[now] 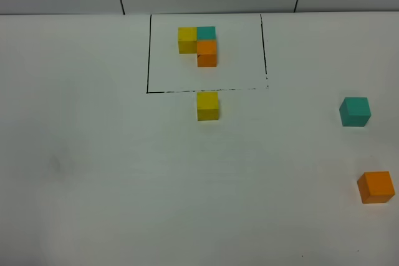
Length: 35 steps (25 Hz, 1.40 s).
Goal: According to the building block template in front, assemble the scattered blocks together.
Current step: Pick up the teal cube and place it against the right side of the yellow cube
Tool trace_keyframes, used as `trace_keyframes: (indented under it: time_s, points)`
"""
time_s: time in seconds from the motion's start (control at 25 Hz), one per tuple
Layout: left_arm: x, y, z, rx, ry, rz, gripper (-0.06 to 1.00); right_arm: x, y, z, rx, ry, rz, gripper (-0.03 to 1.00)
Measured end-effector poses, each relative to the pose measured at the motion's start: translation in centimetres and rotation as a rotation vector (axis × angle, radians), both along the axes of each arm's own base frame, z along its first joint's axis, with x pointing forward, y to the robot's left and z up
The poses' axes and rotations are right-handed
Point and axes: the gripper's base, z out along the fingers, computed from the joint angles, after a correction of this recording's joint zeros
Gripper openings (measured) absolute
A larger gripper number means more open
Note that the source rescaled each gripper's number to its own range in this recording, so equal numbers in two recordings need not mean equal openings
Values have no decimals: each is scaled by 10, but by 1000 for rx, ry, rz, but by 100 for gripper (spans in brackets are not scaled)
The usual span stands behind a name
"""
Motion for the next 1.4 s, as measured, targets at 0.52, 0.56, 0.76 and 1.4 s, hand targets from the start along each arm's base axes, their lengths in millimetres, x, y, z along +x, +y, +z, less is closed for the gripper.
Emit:
trace_keyframes:
  time_s: [0.52, 0.56, 0.76, 1.4]
  points:
    - [0, -1, 0, 2, -4, -18, 68, 0, 0, 0, 0, 0, 0, 73]
    - [0, -1, 0, 1, -4, -18, 68, 0, 0, 0, 0, 0, 0, 73]
    - [0, -1, 0, 0, -5, -19, 68, 0, 0, 0, 0, 0, 0, 73]
    - [0, -1, 0, 0, -6, -19, 68, 0, 0, 0, 0, 0, 0, 73]
